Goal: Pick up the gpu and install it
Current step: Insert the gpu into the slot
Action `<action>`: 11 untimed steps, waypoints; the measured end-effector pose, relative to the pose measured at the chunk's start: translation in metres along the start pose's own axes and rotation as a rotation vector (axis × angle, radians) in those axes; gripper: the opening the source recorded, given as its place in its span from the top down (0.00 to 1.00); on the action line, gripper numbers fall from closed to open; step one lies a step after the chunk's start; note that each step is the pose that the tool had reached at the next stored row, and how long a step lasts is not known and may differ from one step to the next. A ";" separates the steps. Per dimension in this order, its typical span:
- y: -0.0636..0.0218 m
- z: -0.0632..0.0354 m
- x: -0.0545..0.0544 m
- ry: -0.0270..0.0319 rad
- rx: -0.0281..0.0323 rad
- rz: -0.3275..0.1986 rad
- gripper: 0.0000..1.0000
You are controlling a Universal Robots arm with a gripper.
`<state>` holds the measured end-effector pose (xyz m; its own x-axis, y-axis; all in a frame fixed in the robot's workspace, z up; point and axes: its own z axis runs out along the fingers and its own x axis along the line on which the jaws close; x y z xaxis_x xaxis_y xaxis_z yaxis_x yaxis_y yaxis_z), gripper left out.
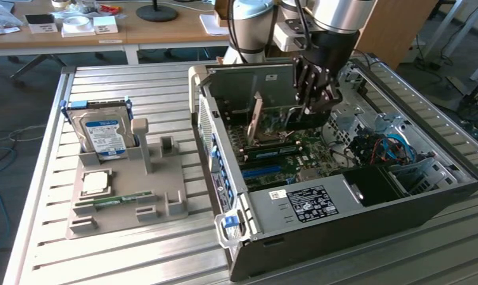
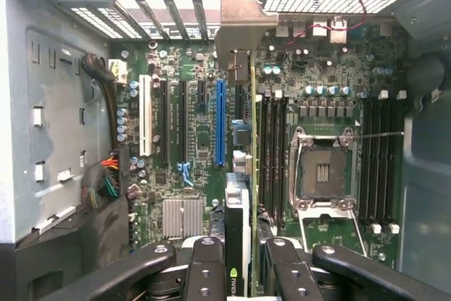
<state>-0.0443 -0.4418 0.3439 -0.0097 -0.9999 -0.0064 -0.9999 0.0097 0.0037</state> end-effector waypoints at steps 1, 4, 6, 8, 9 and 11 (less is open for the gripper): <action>0.0001 0.0004 0.000 0.0001 -0.0001 0.000 0.73; 0.0001 0.0003 0.000 0.0003 -0.0002 0.000 0.73; 0.0001 0.0005 0.000 0.0001 0.0000 0.000 0.73; 0.0001 0.0017 0.000 -0.0004 0.0001 0.000 0.73; 0.0001 0.0026 0.000 -0.0001 0.0000 0.000 0.73; 0.0001 0.0054 0.000 0.0000 0.0000 0.000 0.73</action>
<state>-0.0444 -0.4418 0.3384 -0.0096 -0.9999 -0.0063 -0.9999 0.0096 0.0037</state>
